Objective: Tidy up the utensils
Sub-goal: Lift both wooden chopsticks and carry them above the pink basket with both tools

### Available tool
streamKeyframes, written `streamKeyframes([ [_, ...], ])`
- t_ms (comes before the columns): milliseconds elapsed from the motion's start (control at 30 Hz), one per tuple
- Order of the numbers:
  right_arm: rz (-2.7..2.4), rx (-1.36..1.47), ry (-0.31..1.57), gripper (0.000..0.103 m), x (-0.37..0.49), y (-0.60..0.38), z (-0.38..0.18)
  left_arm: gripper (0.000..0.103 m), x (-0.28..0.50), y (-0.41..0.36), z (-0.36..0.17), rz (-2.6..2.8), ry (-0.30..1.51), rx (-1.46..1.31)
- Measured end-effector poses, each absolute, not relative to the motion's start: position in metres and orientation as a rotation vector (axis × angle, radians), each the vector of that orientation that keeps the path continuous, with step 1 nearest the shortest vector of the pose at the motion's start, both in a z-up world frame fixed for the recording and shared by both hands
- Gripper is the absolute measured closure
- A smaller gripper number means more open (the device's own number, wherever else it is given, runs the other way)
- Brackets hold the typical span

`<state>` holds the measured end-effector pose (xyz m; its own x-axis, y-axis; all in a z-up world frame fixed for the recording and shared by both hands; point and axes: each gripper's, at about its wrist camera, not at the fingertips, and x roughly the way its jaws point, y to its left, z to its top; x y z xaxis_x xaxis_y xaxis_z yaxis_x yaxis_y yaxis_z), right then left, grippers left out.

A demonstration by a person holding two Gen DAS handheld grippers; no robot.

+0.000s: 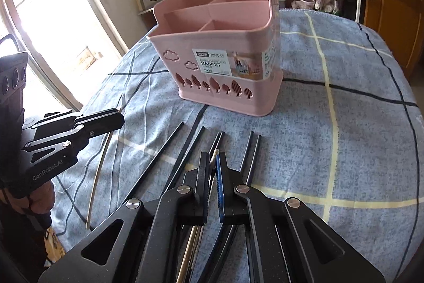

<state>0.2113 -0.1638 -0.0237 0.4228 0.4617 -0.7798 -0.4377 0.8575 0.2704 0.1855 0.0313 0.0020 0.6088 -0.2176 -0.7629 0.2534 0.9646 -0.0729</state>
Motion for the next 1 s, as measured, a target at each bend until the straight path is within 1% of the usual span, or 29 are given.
streamKeyframes([
  [267,0.57,0.002,1.03,0.098,0.225,-0.155,-0.045,0.098,0.192,0.03,-0.01,-0.284,0.901,0.042],
  [400,0.543,-0.025,1.078,0.096,0.234,-0.152,-0.058,0.098,0.194,0.029,-0.013,-0.29,0.908,0.038],
  [467,0.542,-0.04,1.075,0.095,0.234,-0.15,-0.059,0.098,0.194,0.029,-0.015,-0.29,0.91,0.036],
  [533,0.541,-0.074,1.068,0.089,0.233,-0.146,-0.056,0.098,0.195,0.03,-0.015,-0.29,0.912,0.035],
  [567,0.541,-0.092,1.065,0.089,0.232,-0.144,-0.056,0.098,0.195,0.03,-0.016,-0.289,0.913,0.034],
  [900,0.523,-0.282,1.013,0.089,0.219,-0.115,-0.055,0.098,0.198,0.033,-0.018,-0.287,0.921,0.027],
  [1000,0.526,-0.319,1.022,0.089,0.214,-0.104,-0.059,0.098,0.198,0.034,-0.018,-0.287,0.923,0.026],
])
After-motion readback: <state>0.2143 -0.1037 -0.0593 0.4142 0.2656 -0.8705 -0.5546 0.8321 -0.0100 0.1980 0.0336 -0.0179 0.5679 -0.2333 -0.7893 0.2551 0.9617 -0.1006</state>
